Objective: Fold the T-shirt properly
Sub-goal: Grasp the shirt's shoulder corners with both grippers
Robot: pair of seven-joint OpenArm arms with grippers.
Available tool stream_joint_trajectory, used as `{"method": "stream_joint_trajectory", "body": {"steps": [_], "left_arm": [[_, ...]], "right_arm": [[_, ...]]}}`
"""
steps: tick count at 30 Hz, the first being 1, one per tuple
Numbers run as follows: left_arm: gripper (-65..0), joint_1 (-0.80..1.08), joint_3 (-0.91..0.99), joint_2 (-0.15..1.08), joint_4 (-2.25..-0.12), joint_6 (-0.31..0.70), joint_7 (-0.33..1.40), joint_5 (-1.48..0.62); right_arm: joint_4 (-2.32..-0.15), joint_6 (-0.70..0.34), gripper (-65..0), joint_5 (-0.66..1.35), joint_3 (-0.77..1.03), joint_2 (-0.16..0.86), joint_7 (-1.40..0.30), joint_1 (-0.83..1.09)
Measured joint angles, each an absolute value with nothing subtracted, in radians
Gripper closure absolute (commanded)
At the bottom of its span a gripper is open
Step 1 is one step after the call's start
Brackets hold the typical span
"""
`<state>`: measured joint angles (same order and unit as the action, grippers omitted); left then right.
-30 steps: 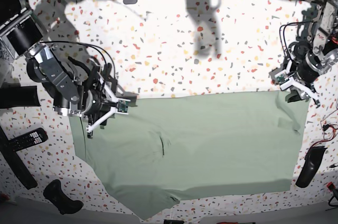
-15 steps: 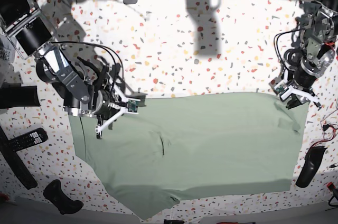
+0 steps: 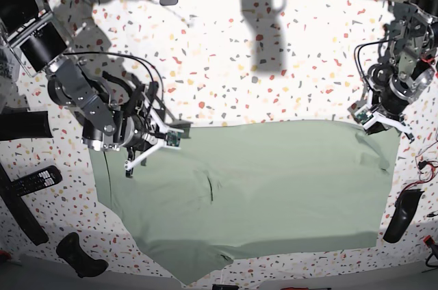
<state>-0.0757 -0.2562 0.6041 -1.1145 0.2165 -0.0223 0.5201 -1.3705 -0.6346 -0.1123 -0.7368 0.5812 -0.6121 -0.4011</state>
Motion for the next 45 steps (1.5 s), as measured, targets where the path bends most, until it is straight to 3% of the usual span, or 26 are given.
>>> {"method": "stream_joint_trajectory", "body": {"steps": [3,11,16,18,23,29,37,40,45], "left_arm": [[0.0,-0.075,-0.256,0.607,-1.120,0.216,-0.022,0.512],[0.0,-0.072,-0.257,0.621,-1.168,0.223,0.092,0.325],[0.0,-0.069,-0.258,0.629,-1.188,0.236,0.105,0.325],[0.0,-0.069,-0.258,0.630,-1.190,0.236,0.105,0.325],[0.0,-0.069,-0.258,0.630,-1.190,0.236,0.105,0.325],[0.0,-0.069,-0.258,0.630,-1.190,0.236,0.105,0.325],[0.0,-0.069,-0.258,0.630,-1.190,0.236,0.105,0.325],[0.0,-0.069,-0.258,0.630,-1.190,0.236,0.106,0.325],[0.0,-0.068,-0.258,0.630,-1.190,0.236,0.105,0.325]], "right_arm": [[-1.383,-0.578,0.0,-0.116,-0.737,0.584,-0.652,-0.402],[-1.434,-0.552,0.0,-0.122,-0.737,0.582,-0.673,-0.402],[-1.434,-0.581,0.0,-0.068,-0.737,0.584,-0.745,-0.402],[-1.434,-0.649,0.0,-0.010,-0.737,0.583,-0.805,-0.402],[-1.434,-0.700,-17.9,0.054,-0.737,0.582,-0.891,-0.400],[-1.402,-0.701,-26.1,-0.010,-0.737,0.581,-0.713,-0.402],[-1.232,-0.750,-25.5,-0.252,-0.725,0.585,-0.376,-0.422],[-1.163,-0.749,-22.0,-0.287,-0.723,0.588,-0.230,-0.427],[-1.145,-0.701,-22.0,-0.286,-0.724,0.587,-0.217,-0.426]]}}
